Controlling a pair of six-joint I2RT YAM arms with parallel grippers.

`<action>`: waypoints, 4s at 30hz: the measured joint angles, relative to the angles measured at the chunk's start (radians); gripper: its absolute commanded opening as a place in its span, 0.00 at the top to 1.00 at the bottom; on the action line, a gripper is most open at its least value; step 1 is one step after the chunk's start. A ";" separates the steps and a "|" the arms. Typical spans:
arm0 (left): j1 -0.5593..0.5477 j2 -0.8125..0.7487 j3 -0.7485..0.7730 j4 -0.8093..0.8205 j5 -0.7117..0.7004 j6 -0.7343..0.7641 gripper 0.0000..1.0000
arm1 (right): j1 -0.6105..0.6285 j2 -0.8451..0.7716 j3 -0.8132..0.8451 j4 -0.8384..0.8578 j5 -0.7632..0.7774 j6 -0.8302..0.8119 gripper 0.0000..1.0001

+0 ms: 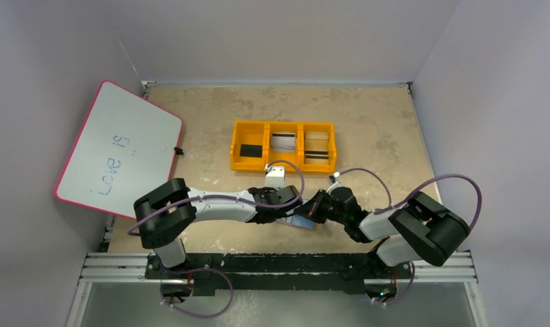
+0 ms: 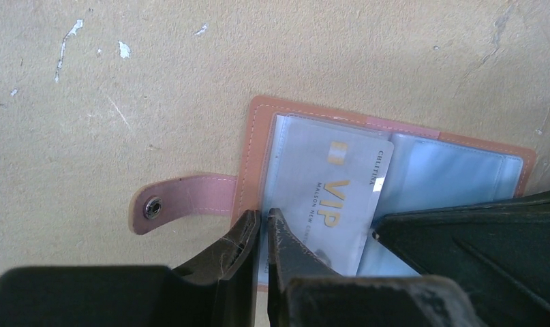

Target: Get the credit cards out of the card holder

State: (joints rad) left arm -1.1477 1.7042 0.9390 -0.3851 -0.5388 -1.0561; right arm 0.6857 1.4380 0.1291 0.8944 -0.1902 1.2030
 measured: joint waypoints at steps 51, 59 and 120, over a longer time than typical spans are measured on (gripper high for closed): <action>0.000 0.017 0.006 0.027 -0.019 -0.008 1.00 | -0.013 0.161 -0.077 0.313 -0.059 0.063 1.00; 0.000 0.017 0.006 0.027 -0.020 -0.009 1.00 | -0.014 0.064 -0.092 0.209 -0.052 0.062 1.00; 0.008 0.102 0.080 -0.045 -0.196 -0.025 0.48 | -0.078 0.007 0.109 -0.140 -0.080 -0.199 1.00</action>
State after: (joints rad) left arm -1.1393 1.8065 1.0195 -0.4305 -0.7349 -1.0813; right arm 0.6075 1.4452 0.2379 0.7544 -0.2707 1.0042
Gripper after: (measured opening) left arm 0.532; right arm 0.005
